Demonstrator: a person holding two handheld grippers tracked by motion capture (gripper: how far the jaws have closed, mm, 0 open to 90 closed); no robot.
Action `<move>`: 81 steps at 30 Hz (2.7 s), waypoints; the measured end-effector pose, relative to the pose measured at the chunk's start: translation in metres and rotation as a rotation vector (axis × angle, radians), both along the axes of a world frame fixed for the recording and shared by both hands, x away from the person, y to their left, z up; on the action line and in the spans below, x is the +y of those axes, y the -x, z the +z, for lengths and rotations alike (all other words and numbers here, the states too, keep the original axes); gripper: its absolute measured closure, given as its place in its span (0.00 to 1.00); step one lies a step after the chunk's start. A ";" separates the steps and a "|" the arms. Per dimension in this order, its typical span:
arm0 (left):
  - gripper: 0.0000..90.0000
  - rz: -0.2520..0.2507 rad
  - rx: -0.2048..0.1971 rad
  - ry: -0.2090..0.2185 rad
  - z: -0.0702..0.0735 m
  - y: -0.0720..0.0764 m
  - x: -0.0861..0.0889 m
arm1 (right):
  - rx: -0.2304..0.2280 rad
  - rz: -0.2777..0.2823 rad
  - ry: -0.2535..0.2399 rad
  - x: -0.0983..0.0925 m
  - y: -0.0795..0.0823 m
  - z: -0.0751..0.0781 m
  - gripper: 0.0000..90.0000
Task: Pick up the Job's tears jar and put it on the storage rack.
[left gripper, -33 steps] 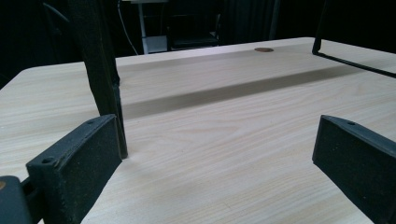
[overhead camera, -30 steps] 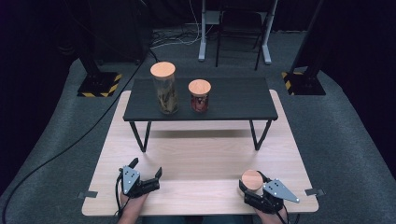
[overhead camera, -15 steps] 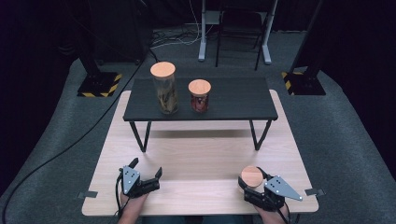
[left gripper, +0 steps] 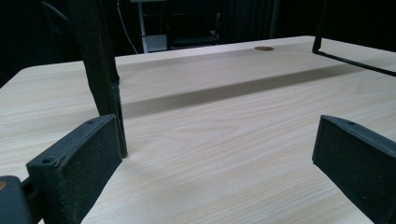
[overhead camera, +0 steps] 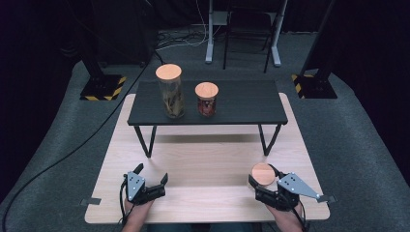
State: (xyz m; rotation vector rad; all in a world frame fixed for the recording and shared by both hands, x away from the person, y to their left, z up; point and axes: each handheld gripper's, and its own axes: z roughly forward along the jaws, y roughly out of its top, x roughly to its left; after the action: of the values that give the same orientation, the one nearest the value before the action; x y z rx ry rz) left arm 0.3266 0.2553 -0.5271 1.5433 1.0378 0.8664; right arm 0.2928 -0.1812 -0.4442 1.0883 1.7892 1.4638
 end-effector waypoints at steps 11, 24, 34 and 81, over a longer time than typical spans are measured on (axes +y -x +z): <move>0.01 0.000 0.001 -0.001 0.000 0.000 0.000 | -0.007 0.005 0.009 -0.003 -0.013 0.025 0.25; 0.01 0.002 -0.002 0.000 0.000 0.000 0.000 | -0.015 0.000 0.027 -0.003 -0.028 0.047 0.25; 0.01 -0.001 -0.001 -0.004 0.000 0.000 0.000 | -0.036 0.005 0.045 0.004 -0.039 0.067 0.25; 0.01 -0.001 -0.001 0.001 0.000 0.000 0.000 | -0.088 0.046 0.047 0.043 -0.075 0.125 0.25</move>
State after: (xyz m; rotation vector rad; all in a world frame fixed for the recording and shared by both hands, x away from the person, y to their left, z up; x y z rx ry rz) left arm 0.3265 0.2556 -0.5271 1.5423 1.0367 0.8655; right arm 0.3681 -0.1379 -0.3192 0.9508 1.7892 1.4664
